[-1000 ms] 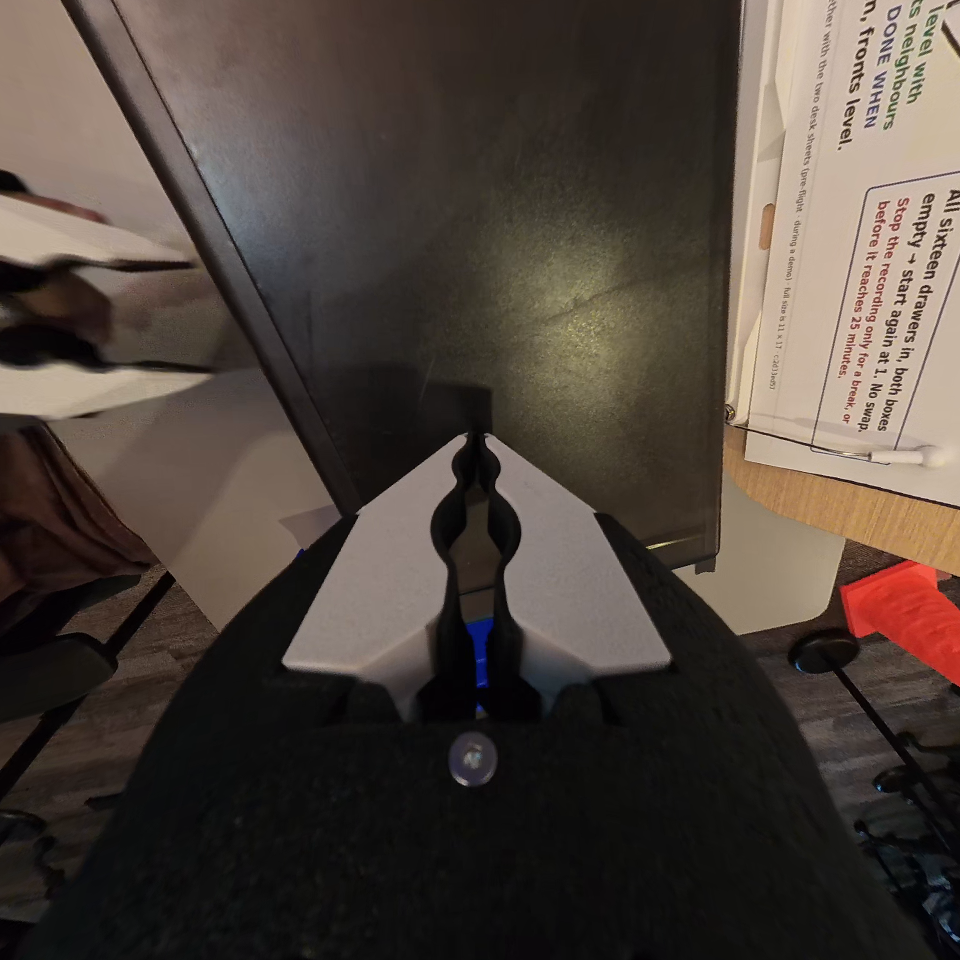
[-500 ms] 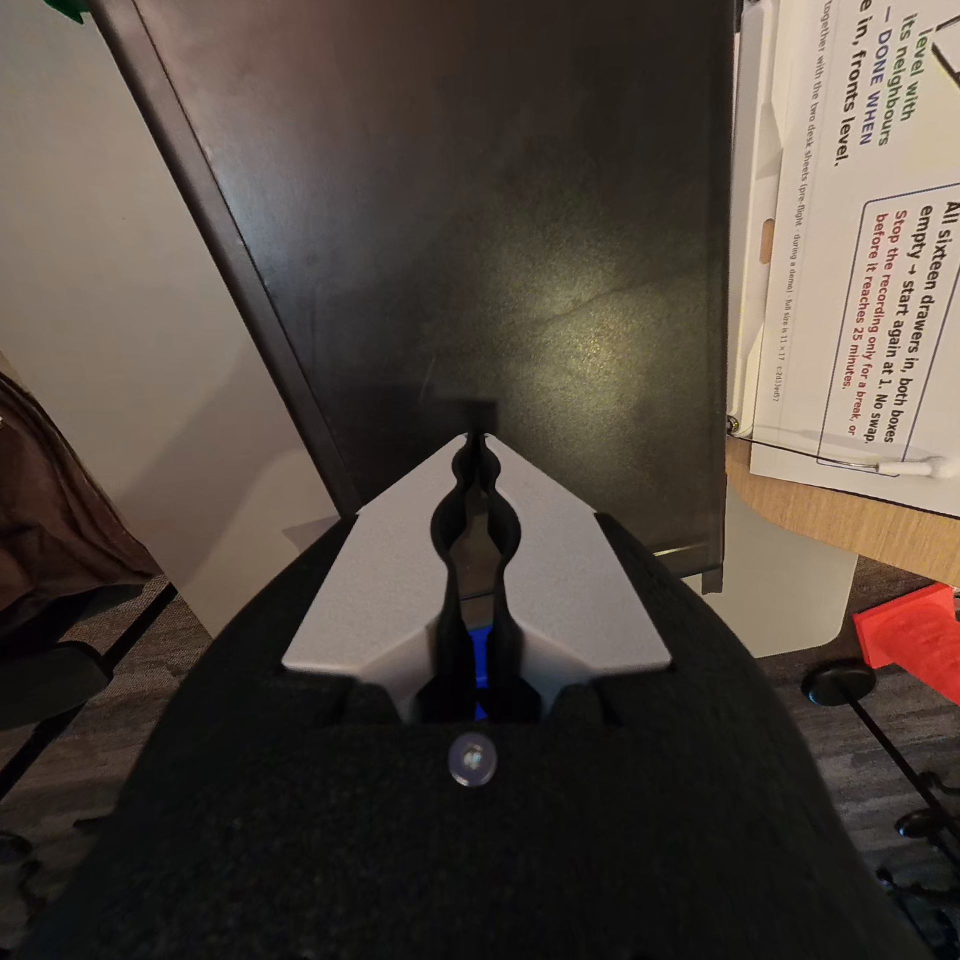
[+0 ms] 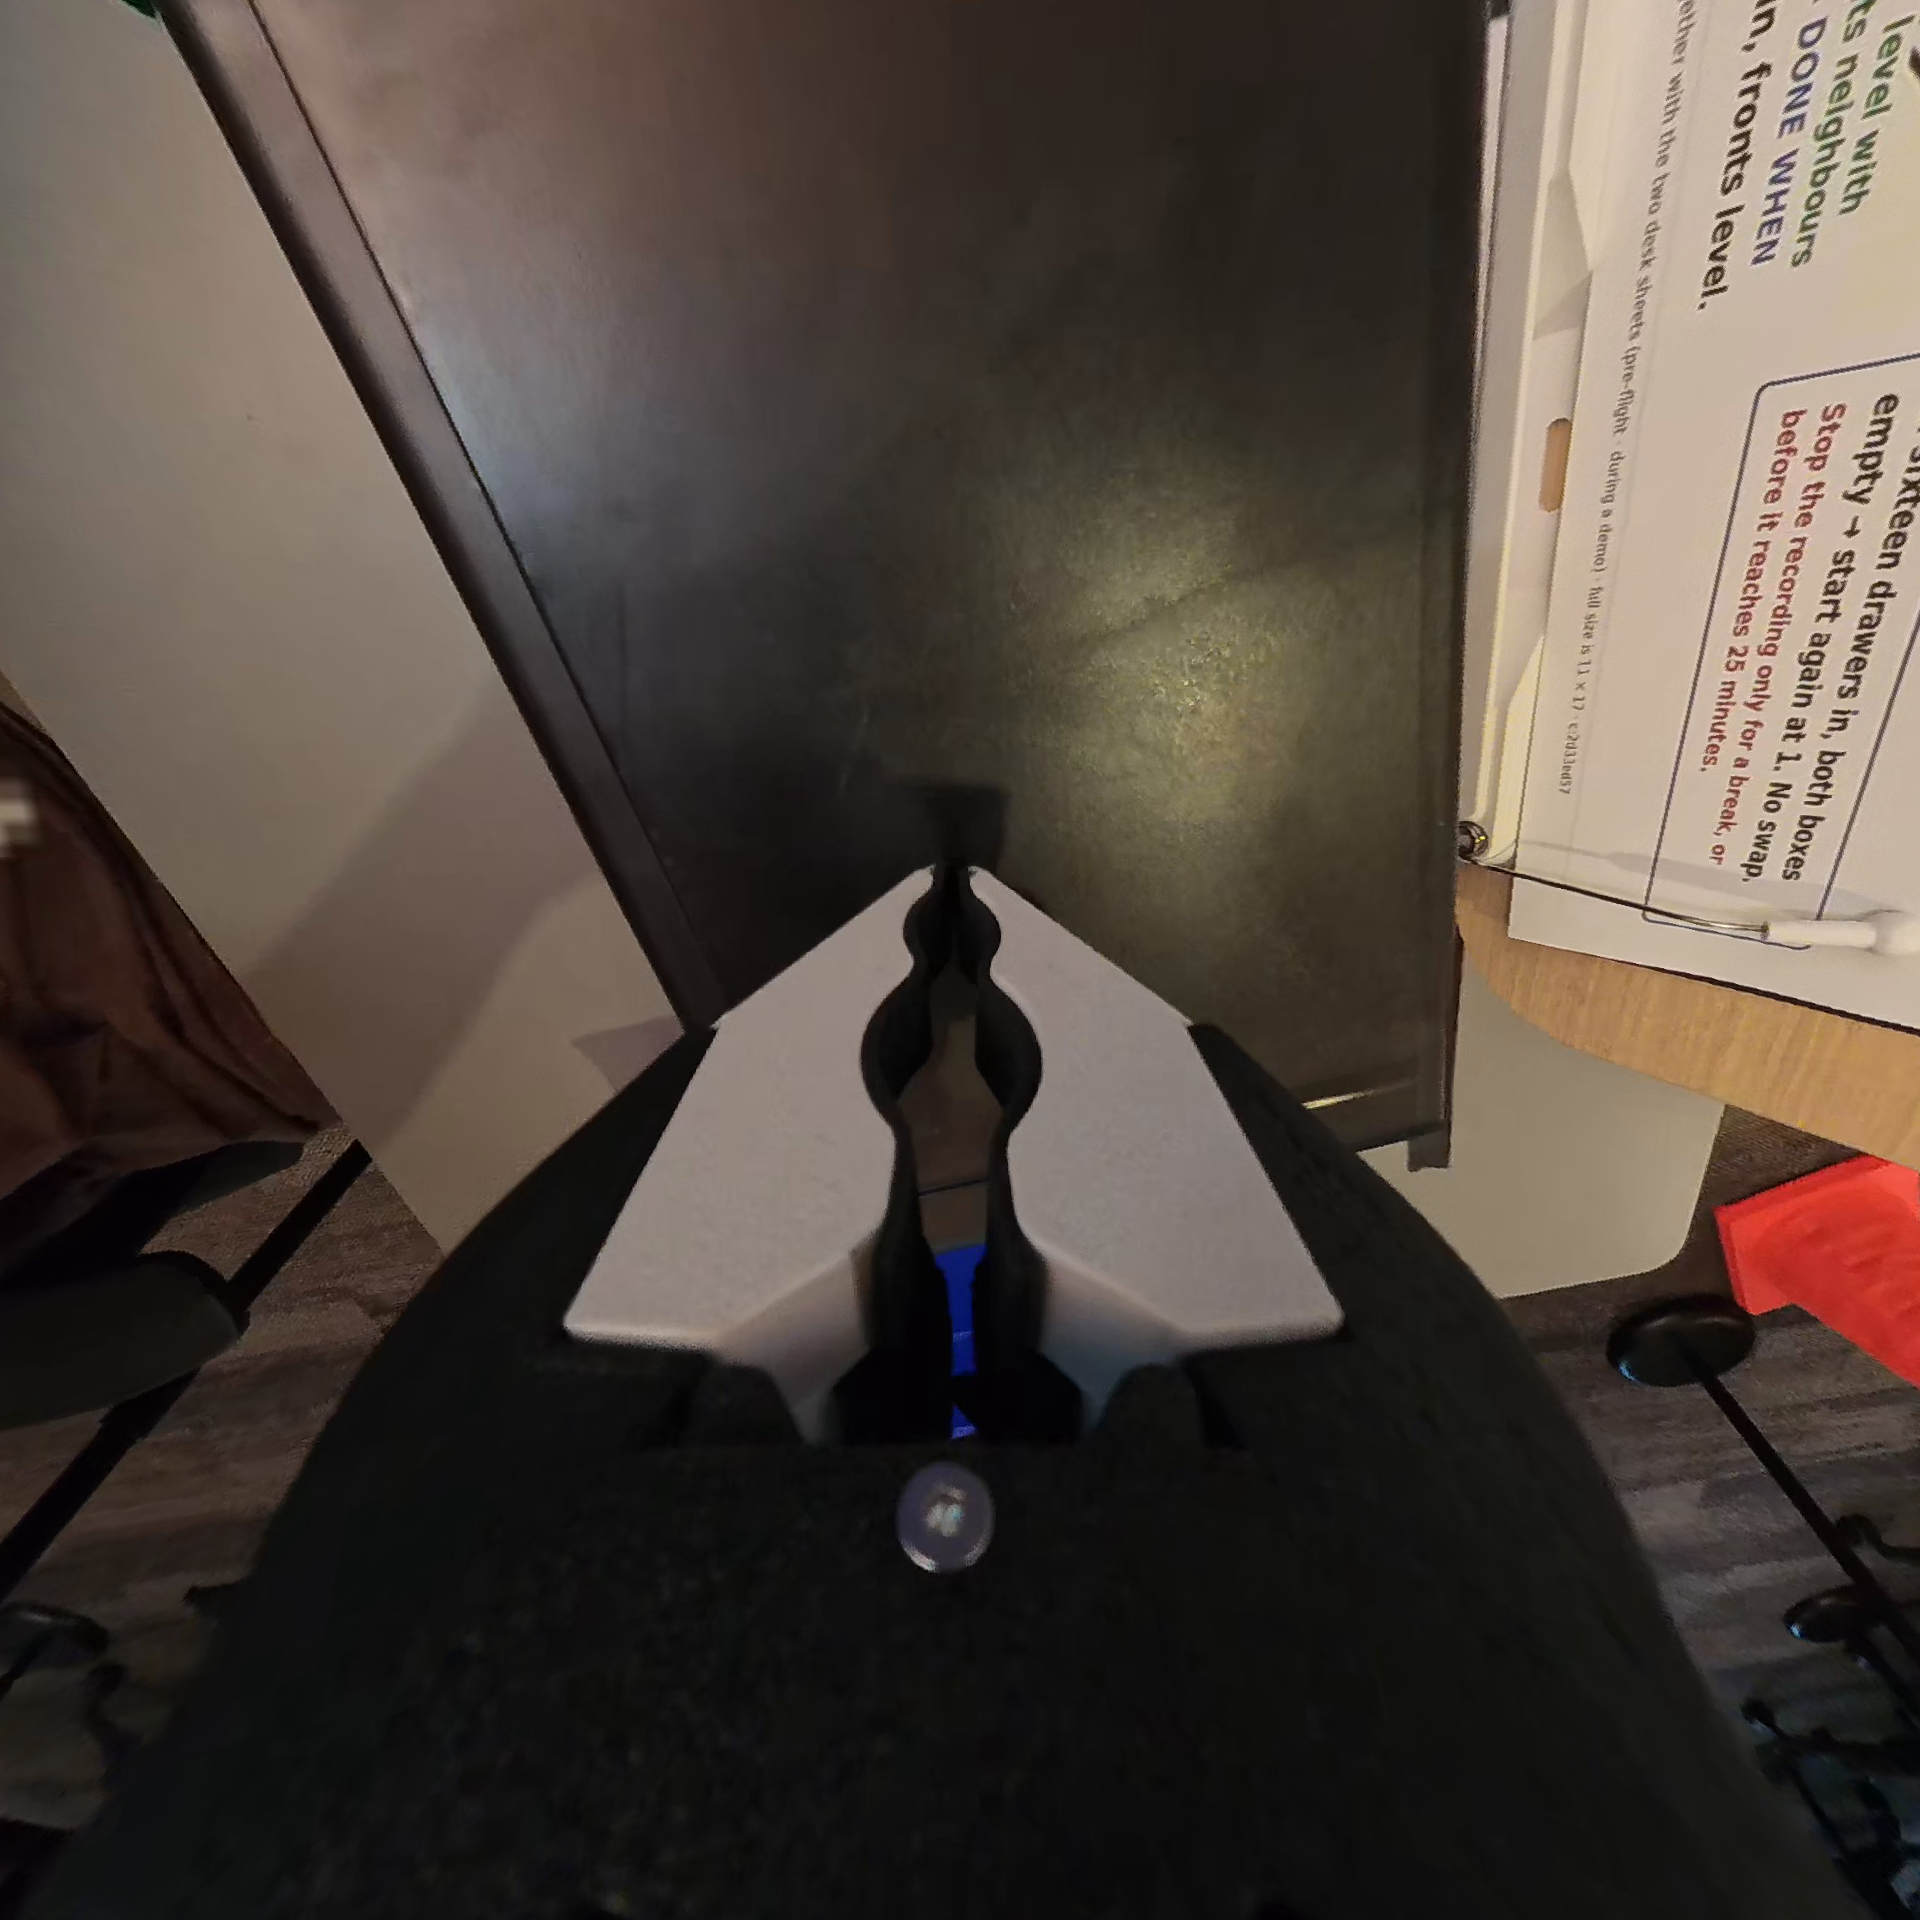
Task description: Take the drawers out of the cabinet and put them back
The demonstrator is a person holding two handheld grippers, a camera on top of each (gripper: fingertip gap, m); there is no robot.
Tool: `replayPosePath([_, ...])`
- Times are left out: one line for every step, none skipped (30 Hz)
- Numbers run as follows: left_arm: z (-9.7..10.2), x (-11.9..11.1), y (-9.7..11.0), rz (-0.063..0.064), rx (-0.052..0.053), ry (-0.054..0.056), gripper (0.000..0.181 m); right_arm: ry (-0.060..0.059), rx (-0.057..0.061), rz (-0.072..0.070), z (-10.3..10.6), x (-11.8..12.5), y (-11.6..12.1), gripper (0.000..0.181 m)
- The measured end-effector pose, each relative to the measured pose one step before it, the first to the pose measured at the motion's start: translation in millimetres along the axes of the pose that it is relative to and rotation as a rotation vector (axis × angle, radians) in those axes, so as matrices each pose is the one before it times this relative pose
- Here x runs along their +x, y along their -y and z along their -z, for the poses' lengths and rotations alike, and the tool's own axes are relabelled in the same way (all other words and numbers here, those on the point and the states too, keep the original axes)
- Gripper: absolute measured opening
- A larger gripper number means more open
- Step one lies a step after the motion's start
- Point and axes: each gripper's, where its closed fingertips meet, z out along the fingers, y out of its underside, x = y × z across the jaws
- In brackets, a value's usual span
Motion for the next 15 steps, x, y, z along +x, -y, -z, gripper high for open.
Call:
replayPosePath([0.41,-1.81,5.34,-0.0012,0.0236,0.0080,0.028,-0.0076,-0.0034,0.0050,-0.06,0.03,0.05,0.000])
replayPosePath([-0.51,-1.76,2.54,-0.0094,0.0077,0.0129,0.021,-0.0062,-0.0012,0.0029,0.01,0.02,0.00,0.000])
replayPosePath([-1.61,1.16,-1.36,-0.0183,-0.0151,0.0000,0.014,-0.0039,0.0012,0.0012,-0.04,-0.02,0.02,0.000])
replayPosePath([-1.26,1.63,-1.66,-0.0218,-0.0156,0.0005,0.000,-0.0009,0.0038,-0.0009,0.08,0.03,0.00,0.000])
replayPosePath([0.29,-0.17,0.99,-0.0132,0.0019,0.0140,0.000,0.0017,0.0052,-0.0039,-0.01,-0.07,-0.06,0.000])
replayPosePath([1.30,0.96,1.00,-0.0043,0.0037,0.0051,0.000,0.0030,0.0064,-0.0034,0.01,-0.01,0.02,0.000])
replayPosePath([2.57,2.42,1.30,0.0073,0.0080,-0.0029,0.000,0.0037,0.0067,-0.0031,0.00,-0.02,0.00,0.000])
replayPosePath([4.12,1.72,1.50,0.0141,0.0141,0.0028,0.000,0.0051,0.0064,-0.0037,0.02,0.02,-0.05,0.000])
replayPosePath([5.92,0.48,0.91,0.0125,0.0154,0.0169,0.000,0.0060,0.0056,-0.0043,0.06,-0.05,0.04,0.000])
replayPosePath([7.40,2.44,0.99,0.0115,0.0191,0.0132,0.000,0.0056,0.0047,-0.0035,-0.08,0.06,0.03,0.000])
replayPosePath([8.74,2.57,1.36,0.0051,0.0224,0.0225,0.000,0.0048,0.0035,-0.0019,0.00,-0.12,0.05,0.000])
replayPosePath([10.18,3.61,1.52,0.0002,0.0261,0.0277,0.000,0.0038,0.0033,-0.0022,0.01,0.07,0.08,0.000])
replayPosePath([11.07,7.33,2.38,0.0013,0.0322,0.0133,0.000,0.0024,0.0029,-0.0020,-0.06,-0.01,0.04,0.000])
replayPosePath([12.16,9.48,4.20,0.0054,0.0464,0.0072,0.000,0.0011,0.0029,-0.0003,0.06,0.01,-0.07,0.000])
replayPosePath([12.91,9.04,2.75,0.0172,0.0343,0.0130,0.000,0.0000,0.0030,-0.0016,0.05,0.00,0.01,0.000])
